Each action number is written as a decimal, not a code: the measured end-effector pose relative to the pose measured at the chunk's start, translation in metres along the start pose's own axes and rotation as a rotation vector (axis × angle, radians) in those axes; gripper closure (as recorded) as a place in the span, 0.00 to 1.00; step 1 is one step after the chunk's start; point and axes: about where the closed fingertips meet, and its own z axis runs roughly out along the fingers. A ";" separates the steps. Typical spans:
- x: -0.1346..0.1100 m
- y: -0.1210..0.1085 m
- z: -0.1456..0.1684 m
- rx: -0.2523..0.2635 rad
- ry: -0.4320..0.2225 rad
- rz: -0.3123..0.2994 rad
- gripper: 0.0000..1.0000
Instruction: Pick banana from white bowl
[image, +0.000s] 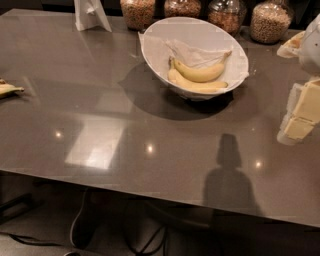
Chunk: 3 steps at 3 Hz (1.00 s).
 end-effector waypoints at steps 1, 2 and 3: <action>-0.009 -0.019 0.004 0.049 -0.067 -0.036 0.00; -0.019 -0.051 0.014 0.109 -0.171 -0.069 0.00; -0.036 -0.095 0.027 0.143 -0.302 -0.102 0.00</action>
Offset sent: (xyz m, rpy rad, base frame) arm 0.1070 0.0110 0.0074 0.2279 -0.2854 0.1559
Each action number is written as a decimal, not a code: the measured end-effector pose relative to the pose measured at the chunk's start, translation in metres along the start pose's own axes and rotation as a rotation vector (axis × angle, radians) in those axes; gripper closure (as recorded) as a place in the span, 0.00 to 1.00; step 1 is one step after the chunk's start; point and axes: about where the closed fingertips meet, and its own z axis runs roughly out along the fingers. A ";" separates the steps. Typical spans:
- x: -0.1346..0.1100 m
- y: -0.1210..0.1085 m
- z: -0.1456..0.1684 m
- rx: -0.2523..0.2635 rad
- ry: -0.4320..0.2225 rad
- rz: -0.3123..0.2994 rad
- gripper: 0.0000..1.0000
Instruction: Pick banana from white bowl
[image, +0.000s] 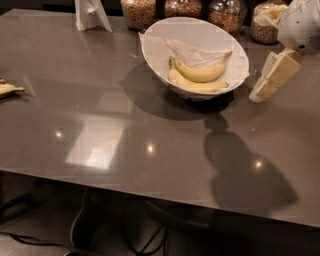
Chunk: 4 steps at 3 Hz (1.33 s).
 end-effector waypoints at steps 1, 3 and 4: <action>-0.017 -0.046 0.035 -0.010 -0.180 -0.018 0.00; -0.020 -0.067 0.029 0.028 -0.219 -0.012 0.00; -0.024 -0.078 0.045 0.032 -0.220 -0.087 0.00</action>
Offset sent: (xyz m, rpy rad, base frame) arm 0.0474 0.0167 -0.0011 0.1219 -0.0271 0.0812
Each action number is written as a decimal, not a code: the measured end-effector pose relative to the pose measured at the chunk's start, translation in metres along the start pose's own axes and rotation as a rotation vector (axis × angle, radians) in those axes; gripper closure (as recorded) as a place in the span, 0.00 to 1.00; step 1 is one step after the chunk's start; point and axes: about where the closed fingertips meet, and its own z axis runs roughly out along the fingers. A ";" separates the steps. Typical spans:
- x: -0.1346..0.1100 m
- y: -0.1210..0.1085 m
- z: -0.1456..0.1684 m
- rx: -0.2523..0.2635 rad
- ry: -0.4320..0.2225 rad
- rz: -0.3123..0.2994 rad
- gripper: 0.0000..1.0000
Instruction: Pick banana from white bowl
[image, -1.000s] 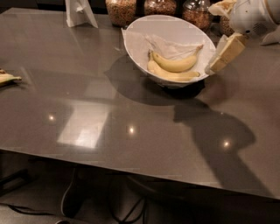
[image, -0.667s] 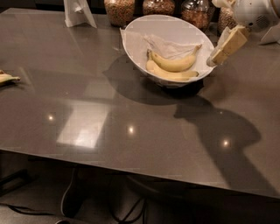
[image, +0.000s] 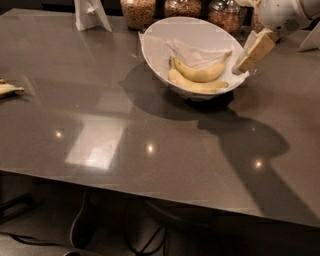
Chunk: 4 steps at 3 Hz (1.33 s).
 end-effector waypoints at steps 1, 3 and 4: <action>0.006 -0.014 0.032 0.006 0.015 -0.146 0.00; 0.028 -0.039 0.080 0.064 0.057 -0.298 0.26; 0.037 -0.041 0.088 0.047 0.077 -0.260 0.51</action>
Offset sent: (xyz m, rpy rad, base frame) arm 0.0852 0.0234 -0.0553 -0.2614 -0.3048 0.2050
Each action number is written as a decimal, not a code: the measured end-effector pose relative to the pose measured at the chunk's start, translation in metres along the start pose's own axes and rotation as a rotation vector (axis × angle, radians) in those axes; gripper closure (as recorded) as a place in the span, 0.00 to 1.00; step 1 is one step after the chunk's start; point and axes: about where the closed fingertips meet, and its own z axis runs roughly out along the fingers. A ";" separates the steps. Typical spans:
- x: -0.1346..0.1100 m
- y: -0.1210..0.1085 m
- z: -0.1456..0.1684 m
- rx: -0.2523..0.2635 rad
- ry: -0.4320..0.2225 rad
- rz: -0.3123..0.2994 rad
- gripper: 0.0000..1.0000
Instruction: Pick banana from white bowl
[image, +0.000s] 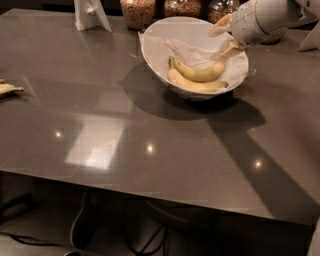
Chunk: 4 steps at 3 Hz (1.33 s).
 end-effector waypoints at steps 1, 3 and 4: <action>0.006 0.009 0.009 -0.066 0.022 0.031 0.73; 0.014 0.040 0.030 -0.234 0.026 0.114 0.62; 0.015 0.050 0.038 -0.289 0.021 0.137 0.51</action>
Offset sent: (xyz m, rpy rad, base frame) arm -0.0123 -0.0084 -0.0484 -0.0597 0.3003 -0.0253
